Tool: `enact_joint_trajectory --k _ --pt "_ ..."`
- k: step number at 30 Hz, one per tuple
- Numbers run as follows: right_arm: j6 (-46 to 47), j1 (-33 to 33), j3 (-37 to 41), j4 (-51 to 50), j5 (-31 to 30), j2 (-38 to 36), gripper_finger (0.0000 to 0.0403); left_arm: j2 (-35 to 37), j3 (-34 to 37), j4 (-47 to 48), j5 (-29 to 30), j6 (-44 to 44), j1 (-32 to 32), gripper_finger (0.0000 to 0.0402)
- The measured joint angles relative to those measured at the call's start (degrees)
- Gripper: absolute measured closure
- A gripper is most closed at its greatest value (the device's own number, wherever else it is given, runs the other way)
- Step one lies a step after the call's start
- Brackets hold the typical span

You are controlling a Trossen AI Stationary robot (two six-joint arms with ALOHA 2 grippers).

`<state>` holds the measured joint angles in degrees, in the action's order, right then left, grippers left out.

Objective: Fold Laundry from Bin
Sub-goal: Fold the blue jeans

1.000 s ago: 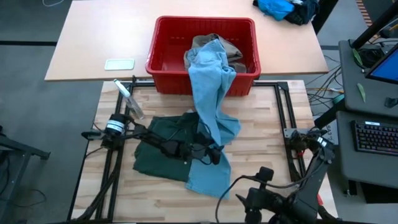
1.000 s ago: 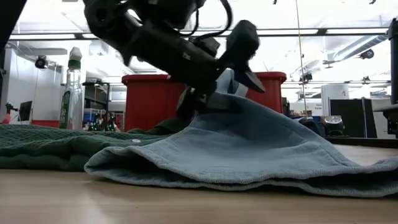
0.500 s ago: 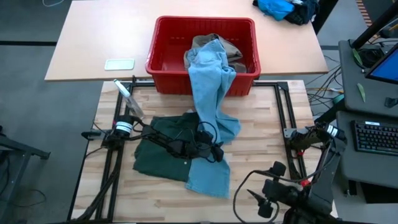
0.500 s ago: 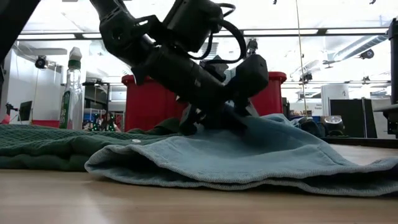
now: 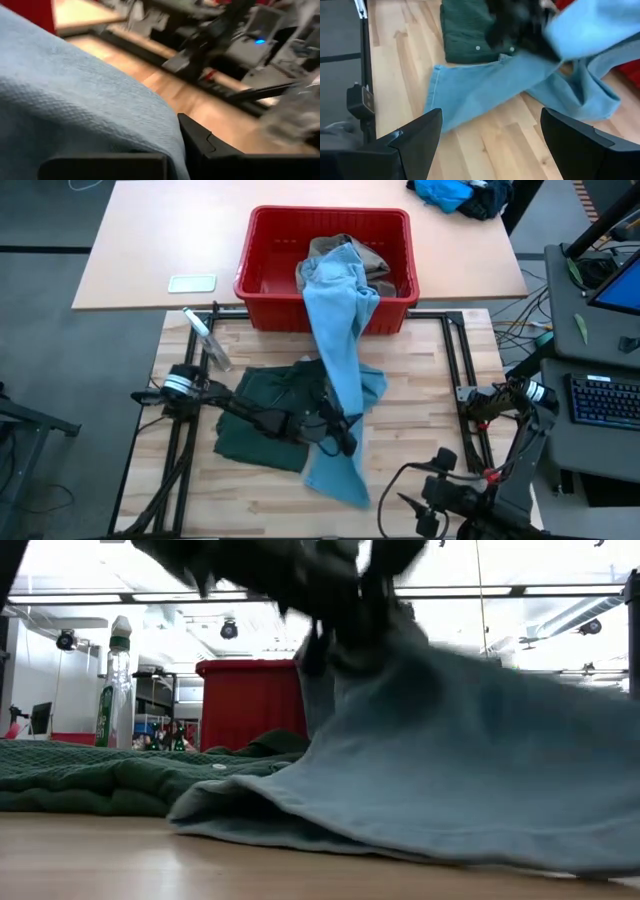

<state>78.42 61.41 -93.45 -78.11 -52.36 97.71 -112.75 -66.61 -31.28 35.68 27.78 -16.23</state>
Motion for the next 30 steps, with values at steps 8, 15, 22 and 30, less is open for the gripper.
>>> enact_joint_trajectory --k 8,15,22,30 --pt "-4.44 -0.02 8.63 13.38 -0.21 0.0 0.0078 10.87 0.0 2.44 1.94 -11.24 -5.47 0.0401" --pt "-10.11 -1.36 17.94 32.08 -0.69 -0.04 0.0078 18.91 0.32 11.77 4.51 -12.44 -8.56 0.0401" --pt "-15.8 -5.08 25.49 46.95 -1.77 -0.11 0.0078 23.74 0.79 21.61 4.44 -7.28 -10.16 0.0402" --pt "-27.63 -14.31 35.86 73.14 -0.02 -0.11 0.0078 24.77 0.79 30.16 4.01 -0.73 -10.65 0.0401"
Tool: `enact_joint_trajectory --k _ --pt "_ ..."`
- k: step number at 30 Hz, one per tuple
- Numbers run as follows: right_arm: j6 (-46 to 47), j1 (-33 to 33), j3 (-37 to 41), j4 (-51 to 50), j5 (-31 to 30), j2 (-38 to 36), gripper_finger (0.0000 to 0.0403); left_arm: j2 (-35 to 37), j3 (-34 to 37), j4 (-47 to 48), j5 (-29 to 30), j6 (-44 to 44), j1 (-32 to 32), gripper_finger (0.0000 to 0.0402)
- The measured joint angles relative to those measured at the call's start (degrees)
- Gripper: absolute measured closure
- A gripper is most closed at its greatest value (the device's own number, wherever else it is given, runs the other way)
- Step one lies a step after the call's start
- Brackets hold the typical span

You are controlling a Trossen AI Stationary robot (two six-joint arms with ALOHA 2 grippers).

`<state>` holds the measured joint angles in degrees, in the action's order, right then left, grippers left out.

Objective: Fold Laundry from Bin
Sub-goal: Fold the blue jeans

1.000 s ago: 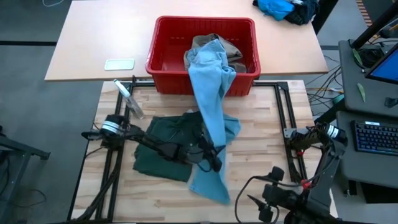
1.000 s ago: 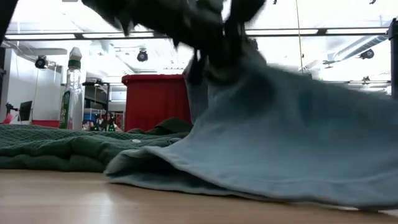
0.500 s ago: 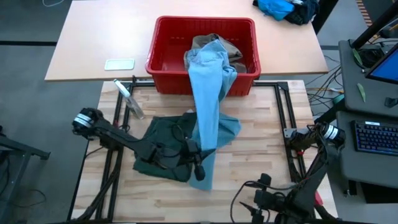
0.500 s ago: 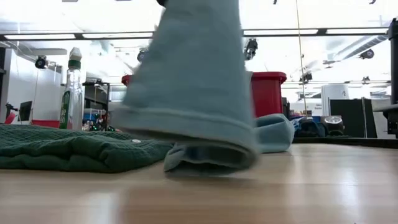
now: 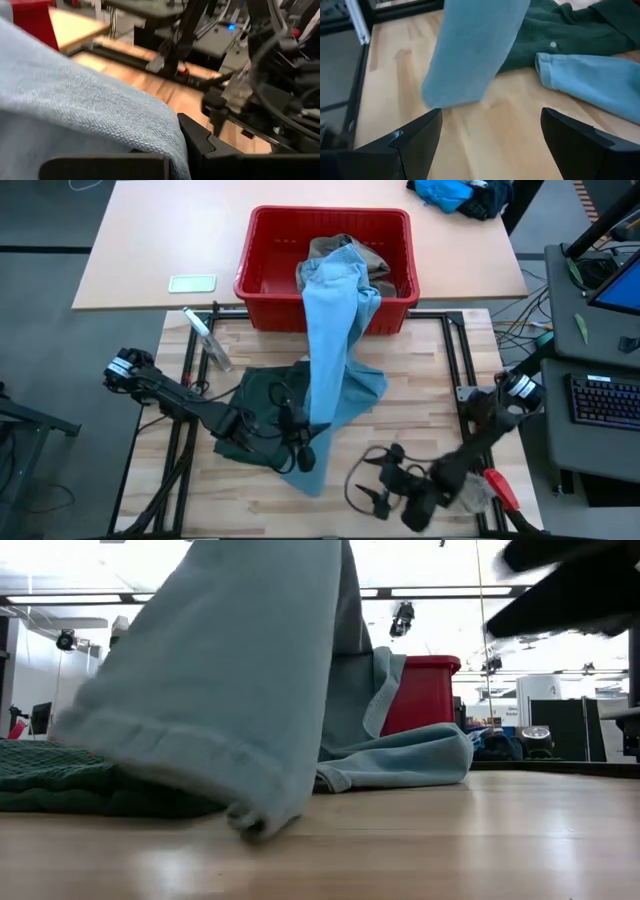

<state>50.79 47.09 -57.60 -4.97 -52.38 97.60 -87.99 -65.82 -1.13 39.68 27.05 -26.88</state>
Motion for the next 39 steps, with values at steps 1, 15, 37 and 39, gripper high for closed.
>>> enact_joint_trajectory --k 1,15,37,39 --pt "-1.76 -1.49 1.22 3.26 1.37 0.0 0.0078 0.0 0.0 1.57 -0.09 1.5 -0.1 0.0401" --pt "-20.37 -20.26 10.62 38.78 19.26 0.0 0.0078 14.02 -1.08 28.51 -0.63 16.4 -2.44 0.0401" --pt "-17.59 -50.65 9.22 78.95 49.22 7.68 0.0078 21.66 -0.72 26.38 -1.39 18.67 -2.82 0.0401" --pt "-17.28 -51.05 7.56 79.95 50.13 9.73 0.0078 20.9 -0.7 23.04 -1.18 18.42 -3.03 0.0401"
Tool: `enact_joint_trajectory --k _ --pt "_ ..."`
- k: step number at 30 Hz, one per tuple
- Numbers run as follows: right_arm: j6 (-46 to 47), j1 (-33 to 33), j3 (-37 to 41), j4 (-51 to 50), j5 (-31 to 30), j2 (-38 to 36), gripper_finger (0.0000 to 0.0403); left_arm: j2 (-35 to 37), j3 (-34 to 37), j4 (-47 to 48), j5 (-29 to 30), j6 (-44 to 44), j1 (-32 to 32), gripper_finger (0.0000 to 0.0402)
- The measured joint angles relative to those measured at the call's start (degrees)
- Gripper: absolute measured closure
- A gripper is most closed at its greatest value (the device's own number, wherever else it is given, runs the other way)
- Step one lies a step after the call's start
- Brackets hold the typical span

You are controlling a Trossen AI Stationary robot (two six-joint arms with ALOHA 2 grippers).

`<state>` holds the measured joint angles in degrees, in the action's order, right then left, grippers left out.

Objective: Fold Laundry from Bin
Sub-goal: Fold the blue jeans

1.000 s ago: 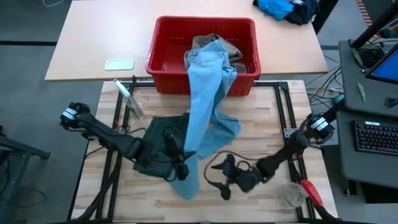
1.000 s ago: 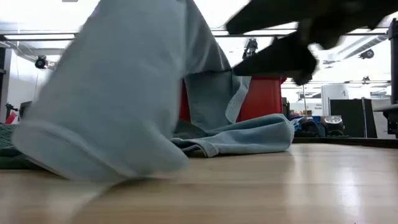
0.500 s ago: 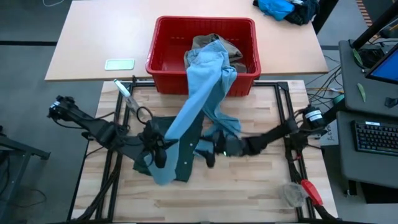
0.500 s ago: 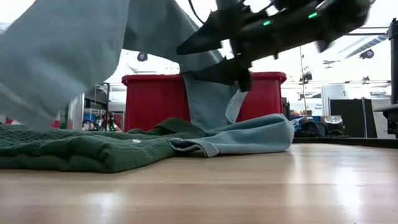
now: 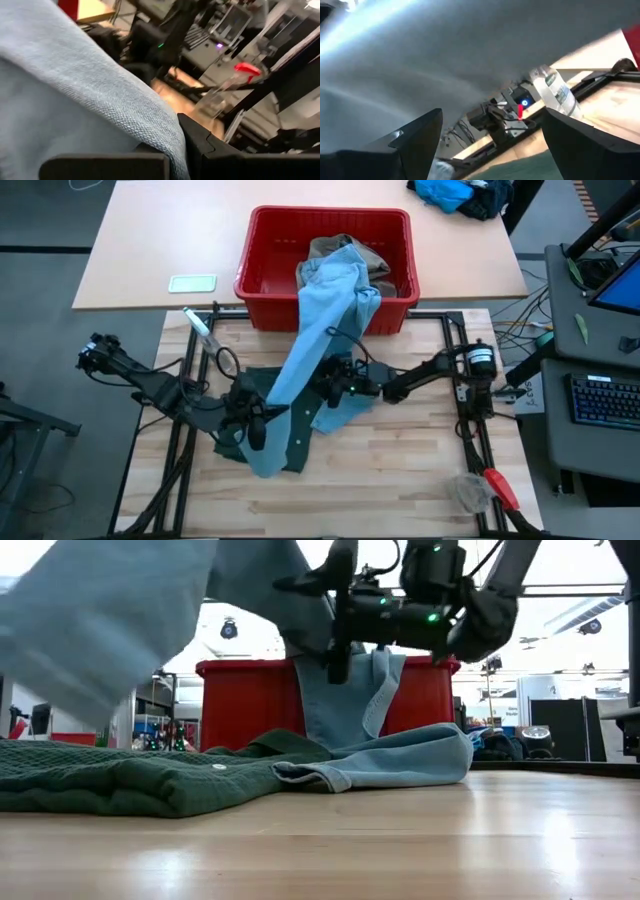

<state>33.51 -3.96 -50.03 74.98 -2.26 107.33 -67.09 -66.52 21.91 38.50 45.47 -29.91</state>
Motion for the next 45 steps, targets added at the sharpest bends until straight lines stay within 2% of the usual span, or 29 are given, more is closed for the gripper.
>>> enact_joint_trajectory --k 6,10,13,15,18,20,24,30,35,39,41,45 --pt "-2.66 -0.2 -7.82 5.41 6.03 7.81 0.0078 -1.71 -0.11 -5.7 -0.32 -1.44 -0.12 0.0401" --pt "-2.65 -0.22 -14.45 12.02 15.42 12.26 0.0078 -1.95 -0.11 -5.66 -0.46 0.15 -0.76 0.0401" --pt "-1.7 -0.27 -19.53 13.76 25.21 14.54 0.0078 -1.95 -0.11 -5.73 -0.48 0.68 -1.51 0.0401" --pt "0.32 0.52 -21.65 13.84 29.16 14.79 0.0078 -1.89 -0.11 -5.59 -0.46 0.79 -2.26 0.0401" --pt "1.02 2.6 -22.18 13.86 30.46 14.7 0.0096 -1.82 -0.11 -5.6 -0.55 1.66 -3.43 0.0401" --pt "0.64 3.79 -21.14 13.33 30.54 14.43 0.0125 -1.66 -0.11 -5.26 -0.52 1.76 -4.31 0.0401" --pt "0.99 5.62 -17.88 13.12 29.88 12.36 0.0217 -1.19 -0.14 -3.31 -0.61 2.17 -5.33 0.0401" --pt "-1.38 9.18 -9.01 11.55 23.24 9.16 0.0375 -0.78 -0.17 2.31 -1.16 5.22 -5.4 0.0402" --pt "1.64 11.53 -2.71 8.19 21.59 4.53 0.0391 -0.6 -0.18 12.07 -2.64 9.52 -5.36 0.0402" --pt "-0.19 15.27 -0.04 -0.84 19.72 -0.25 0.0394 -1.72 0.44 17.54 -3.26 12.55 -5.36 0.0401" --pt "-1.64 17.24 0.38 -9.68 15.34 -3.48 0.0394 -2.69 0.5 20.49 -4.07 13.72 -5.36 0.0402" --pt "-4.97 21.23 -1.59 -37.04 -0.5 -8.12 0.0394 -4.84 0.5 25.87 -4.05 15.98 -5.36 0.0402"
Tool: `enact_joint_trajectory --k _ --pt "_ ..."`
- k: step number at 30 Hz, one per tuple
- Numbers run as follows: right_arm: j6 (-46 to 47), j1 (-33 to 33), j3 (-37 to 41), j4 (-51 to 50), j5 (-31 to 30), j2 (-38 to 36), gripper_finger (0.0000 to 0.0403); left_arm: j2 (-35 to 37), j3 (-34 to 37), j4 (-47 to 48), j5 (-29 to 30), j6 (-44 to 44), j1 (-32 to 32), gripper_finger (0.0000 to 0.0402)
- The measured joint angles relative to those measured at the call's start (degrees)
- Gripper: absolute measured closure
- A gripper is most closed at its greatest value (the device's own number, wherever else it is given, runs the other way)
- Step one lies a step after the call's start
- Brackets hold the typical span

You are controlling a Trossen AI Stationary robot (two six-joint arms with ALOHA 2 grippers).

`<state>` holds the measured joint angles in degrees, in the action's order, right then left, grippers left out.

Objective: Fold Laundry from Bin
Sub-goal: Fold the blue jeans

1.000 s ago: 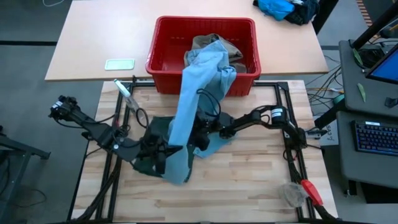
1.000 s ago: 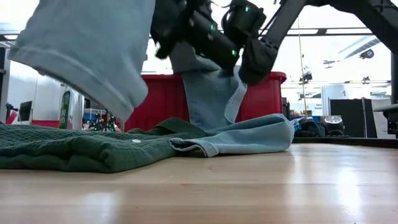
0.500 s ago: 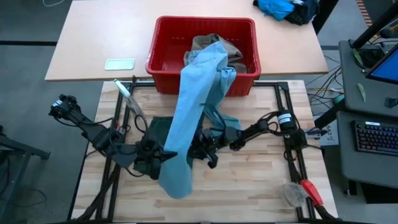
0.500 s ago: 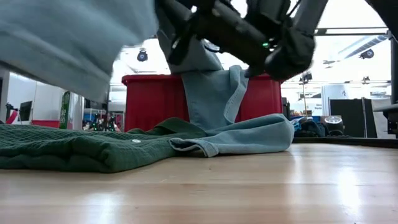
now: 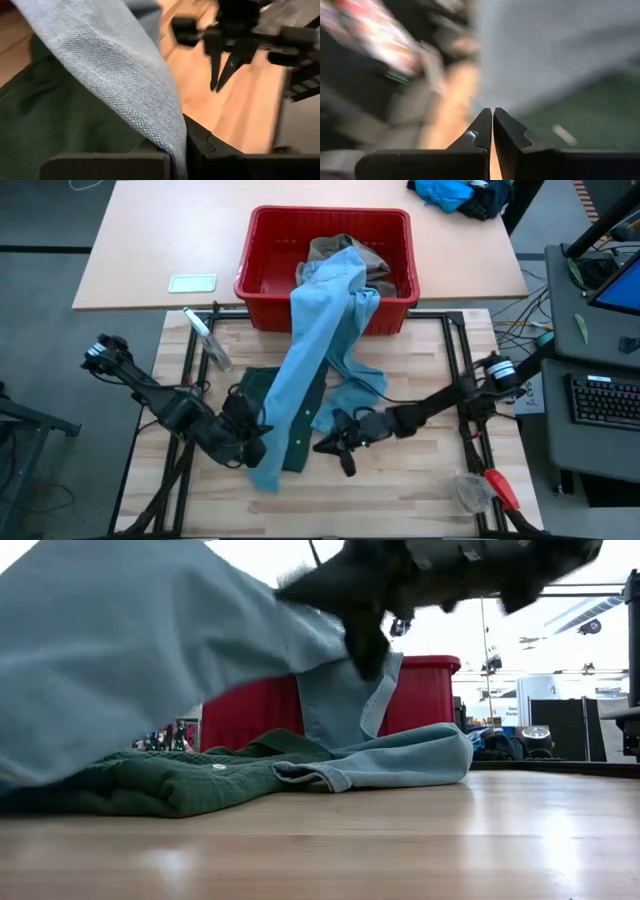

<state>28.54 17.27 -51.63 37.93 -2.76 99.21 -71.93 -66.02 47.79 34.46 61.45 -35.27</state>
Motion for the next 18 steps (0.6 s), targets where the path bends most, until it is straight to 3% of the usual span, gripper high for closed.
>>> enact_joint_trajectory --k 4,7,13,18 --pt "1.27 4.06 -4.08 -21.78 -17.34 -3.53 0.0394 -2.87 0.02 1.79 0.05 0.97 0.15 0.0402" --pt "3.49 6.34 -6.4 -33.51 -24.94 -4.84 0.0394 -5.16 0.02 3.33 0.04 1.25 0.17 0.0402" --pt "4.8 8.72 -9.44 -44.12 -26.96 -5.98 0.0386 -8.63 0.02 9.65 0.57 5.85 0.28 0.0402" --pt "5.19 9.0 -9.87 -55.31 -25.67 -5.77 0.0349 -9.34 0.02 12.08 0.5 7.29 0.28 0.0384"
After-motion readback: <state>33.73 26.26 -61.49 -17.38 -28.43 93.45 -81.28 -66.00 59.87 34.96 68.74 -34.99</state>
